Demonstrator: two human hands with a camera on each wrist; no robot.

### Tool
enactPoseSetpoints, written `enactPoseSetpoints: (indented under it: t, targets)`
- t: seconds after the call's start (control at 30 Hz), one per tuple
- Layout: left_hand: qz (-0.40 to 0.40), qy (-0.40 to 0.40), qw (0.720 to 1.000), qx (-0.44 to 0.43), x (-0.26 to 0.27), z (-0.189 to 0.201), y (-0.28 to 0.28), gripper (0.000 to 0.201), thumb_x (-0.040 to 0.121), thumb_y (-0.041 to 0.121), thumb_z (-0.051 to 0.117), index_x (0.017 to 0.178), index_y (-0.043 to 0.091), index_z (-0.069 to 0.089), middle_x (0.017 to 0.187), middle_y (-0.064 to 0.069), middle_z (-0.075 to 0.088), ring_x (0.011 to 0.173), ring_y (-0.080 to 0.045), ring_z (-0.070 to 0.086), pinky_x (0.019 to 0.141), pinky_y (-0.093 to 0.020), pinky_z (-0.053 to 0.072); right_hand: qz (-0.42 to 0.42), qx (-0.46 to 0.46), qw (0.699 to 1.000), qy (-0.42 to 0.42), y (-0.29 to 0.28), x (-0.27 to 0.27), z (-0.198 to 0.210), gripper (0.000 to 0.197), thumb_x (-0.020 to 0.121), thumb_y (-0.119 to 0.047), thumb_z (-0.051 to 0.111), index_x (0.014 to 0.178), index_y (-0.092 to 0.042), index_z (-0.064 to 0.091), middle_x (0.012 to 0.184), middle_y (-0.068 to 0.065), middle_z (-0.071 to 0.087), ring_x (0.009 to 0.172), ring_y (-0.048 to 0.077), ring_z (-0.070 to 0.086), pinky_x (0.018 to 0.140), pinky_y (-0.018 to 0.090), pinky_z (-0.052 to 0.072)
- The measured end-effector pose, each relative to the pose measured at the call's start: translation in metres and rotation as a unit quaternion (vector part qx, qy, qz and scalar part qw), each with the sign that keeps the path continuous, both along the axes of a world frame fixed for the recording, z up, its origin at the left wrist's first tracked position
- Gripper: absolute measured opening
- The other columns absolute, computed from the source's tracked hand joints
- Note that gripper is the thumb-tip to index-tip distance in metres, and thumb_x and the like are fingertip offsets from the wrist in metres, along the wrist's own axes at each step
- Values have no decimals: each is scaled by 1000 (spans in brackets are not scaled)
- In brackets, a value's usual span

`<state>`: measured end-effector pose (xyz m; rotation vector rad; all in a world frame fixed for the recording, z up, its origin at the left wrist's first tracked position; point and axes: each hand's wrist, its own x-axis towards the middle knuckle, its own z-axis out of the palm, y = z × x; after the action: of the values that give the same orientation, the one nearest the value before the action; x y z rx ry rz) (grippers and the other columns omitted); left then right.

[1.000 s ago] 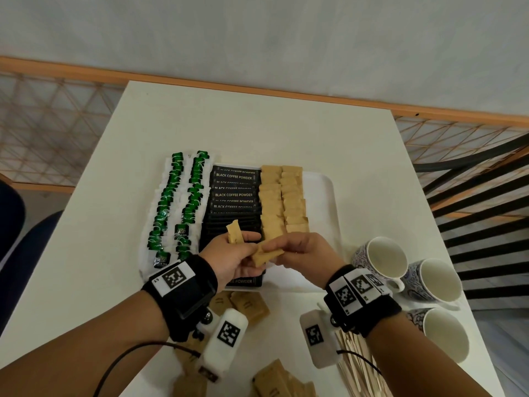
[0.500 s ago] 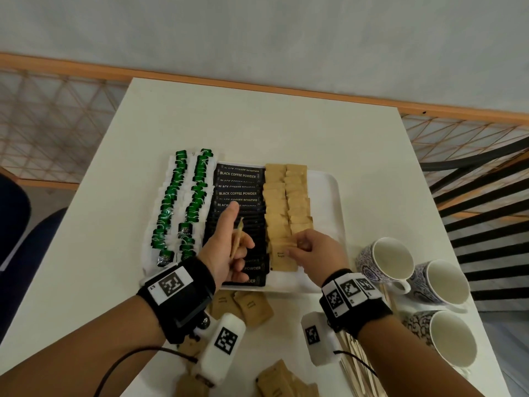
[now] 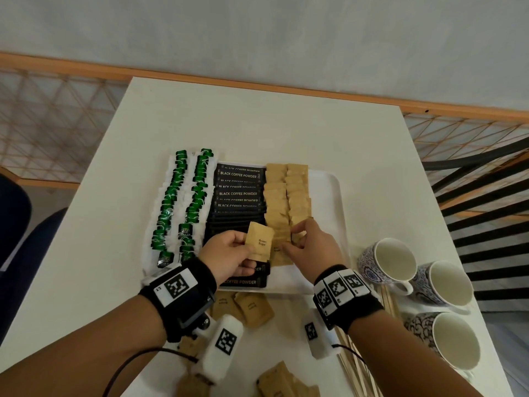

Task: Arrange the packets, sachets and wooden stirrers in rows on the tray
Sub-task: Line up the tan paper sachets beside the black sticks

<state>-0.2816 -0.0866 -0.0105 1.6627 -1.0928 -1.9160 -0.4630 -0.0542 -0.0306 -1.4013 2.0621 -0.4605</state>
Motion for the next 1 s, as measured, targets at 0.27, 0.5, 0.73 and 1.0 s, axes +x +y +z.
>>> enactPoseSetpoints:
  t: [0.27,0.5,0.73,1.0]
  targets:
    - [3,13,1000,6,1,2,1,15,90,-3,56,92,12,61,88,-13,67,67,-17,63,59,-26,58,-6,-51,997,-55,7,-1,6,14,89,-38,61,98,-29,55,66,-11,55,61,3,54,55,14,37]
    - [-43,-11,998,-42,-6,4,7,12,89,6,62,93,15,69,81,-7,68,68,-14,62,71,-31,58,140,-135,980,-45,14,5,9,47,87,-24,62,130,-39,51,127,-11,50,106,8,52,85,24,47]
    - [-23,-2,997,-79,-15,10,17,7,90,22,63,92,19,68,91,-2,67,85,-15,64,75,-32,57,159,-147,976,-20,25,-2,9,18,85,-20,66,98,-30,73,97,-10,65,90,10,58,78,31,50]
    - [-31,77,996,29,-25,9,27,26,85,-4,63,108,8,61,78,-10,67,52,-12,61,47,-22,52,79,-157,965,-194,36,-19,15,35,77,-3,72,72,-38,72,98,-9,57,89,-3,55,79,10,43]
